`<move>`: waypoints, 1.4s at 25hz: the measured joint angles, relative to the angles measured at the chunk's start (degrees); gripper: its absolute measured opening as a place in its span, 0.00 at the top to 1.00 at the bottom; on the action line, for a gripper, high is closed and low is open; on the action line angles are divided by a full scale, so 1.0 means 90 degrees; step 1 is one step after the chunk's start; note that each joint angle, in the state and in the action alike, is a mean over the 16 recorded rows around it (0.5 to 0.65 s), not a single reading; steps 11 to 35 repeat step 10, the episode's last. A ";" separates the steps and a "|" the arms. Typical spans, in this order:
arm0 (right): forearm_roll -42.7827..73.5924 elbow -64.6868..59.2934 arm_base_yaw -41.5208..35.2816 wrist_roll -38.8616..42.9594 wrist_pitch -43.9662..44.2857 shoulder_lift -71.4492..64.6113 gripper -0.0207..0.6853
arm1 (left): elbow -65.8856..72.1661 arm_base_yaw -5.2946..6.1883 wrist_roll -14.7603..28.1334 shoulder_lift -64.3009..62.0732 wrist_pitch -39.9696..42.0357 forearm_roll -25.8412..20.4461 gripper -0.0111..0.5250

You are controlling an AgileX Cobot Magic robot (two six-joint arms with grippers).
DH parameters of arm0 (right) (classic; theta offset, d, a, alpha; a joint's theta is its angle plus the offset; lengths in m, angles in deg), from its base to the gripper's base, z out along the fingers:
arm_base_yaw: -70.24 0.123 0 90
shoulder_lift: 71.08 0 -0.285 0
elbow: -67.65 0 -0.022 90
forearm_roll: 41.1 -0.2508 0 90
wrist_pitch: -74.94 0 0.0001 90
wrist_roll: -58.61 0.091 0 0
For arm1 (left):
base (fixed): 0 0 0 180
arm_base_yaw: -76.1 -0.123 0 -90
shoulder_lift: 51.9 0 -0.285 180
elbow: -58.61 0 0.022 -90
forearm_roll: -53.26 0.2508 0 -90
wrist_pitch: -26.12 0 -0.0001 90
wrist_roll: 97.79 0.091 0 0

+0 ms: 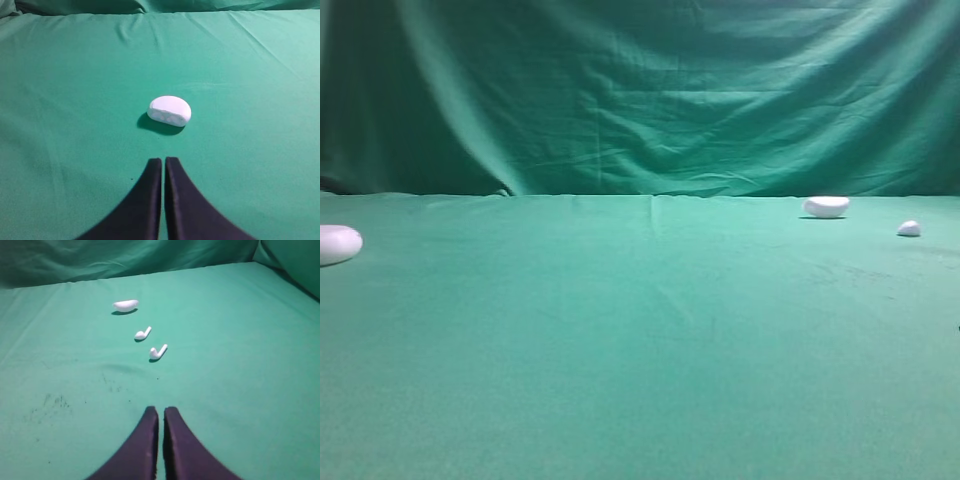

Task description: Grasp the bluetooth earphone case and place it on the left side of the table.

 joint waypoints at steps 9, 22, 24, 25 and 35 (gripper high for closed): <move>-0.0036 0.0000 0.0000 0.0002 0.0022 0.0000 0.97 | 0.0000 0.0000 0.0000 0.0000 0.0000 0.0000 0.98; -0.0037 0.0000 0.0000 0.0003 0.0022 0.0000 0.97 | 0.0000 0.0000 0.0000 0.0000 0.0000 0.0000 0.98; -0.0037 0.0000 0.0000 0.0003 0.0022 0.0000 0.97 | 0.0000 0.0000 0.0000 0.0000 0.0000 0.0000 0.98; -0.0037 0.0000 0.0000 0.0003 0.0022 0.0000 0.97 | 0.0000 0.0000 0.0000 0.0000 0.0000 0.0000 0.98; -0.0037 0.0000 0.0000 0.0003 0.0022 0.0000 0.97 | 0.0000 0.0000 0.0000 0.0000 0.0000 0.0000 0.98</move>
